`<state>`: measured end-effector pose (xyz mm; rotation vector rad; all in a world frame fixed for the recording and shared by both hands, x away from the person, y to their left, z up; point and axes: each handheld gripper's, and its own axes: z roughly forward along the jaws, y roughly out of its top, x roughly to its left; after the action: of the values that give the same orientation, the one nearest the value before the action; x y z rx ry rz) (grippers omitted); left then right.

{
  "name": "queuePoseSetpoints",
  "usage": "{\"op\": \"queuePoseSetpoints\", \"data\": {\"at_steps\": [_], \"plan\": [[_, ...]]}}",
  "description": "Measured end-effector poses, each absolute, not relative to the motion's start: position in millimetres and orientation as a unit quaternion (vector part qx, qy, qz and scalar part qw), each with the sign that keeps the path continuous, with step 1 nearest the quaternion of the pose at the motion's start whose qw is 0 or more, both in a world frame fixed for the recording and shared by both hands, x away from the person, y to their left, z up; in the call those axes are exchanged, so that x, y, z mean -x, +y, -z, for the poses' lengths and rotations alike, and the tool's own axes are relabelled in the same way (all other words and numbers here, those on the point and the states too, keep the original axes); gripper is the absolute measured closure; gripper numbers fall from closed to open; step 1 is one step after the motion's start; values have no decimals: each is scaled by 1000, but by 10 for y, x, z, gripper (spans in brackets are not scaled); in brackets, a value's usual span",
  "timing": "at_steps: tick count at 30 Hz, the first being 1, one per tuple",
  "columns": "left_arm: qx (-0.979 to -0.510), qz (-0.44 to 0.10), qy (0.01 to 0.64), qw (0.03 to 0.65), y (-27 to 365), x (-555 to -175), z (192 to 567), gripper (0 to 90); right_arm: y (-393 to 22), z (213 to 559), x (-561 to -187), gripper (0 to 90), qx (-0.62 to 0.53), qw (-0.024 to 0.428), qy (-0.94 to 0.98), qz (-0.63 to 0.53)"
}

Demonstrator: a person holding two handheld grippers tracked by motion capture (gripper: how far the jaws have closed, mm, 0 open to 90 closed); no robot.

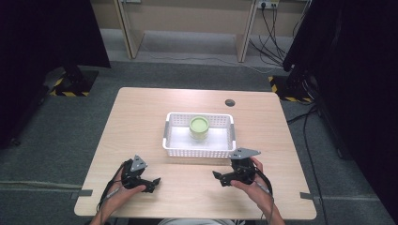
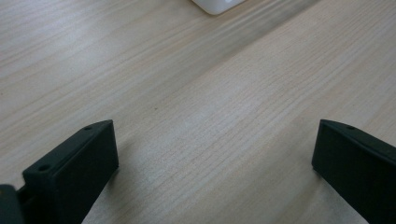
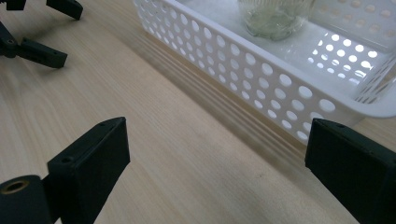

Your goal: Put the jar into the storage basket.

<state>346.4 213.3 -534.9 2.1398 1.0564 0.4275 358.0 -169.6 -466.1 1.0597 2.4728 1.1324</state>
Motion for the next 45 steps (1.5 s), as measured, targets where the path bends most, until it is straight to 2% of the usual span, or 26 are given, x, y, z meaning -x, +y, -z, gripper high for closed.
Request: {"op": "queuePoseSetpoints", "data": {"at_steps": [45], "plan": [[-826, -165, 408, 351, 2133, -3463, 5349, 0, -1903, 4989, -3303, 69, -385, 95, 839, -372]]}}
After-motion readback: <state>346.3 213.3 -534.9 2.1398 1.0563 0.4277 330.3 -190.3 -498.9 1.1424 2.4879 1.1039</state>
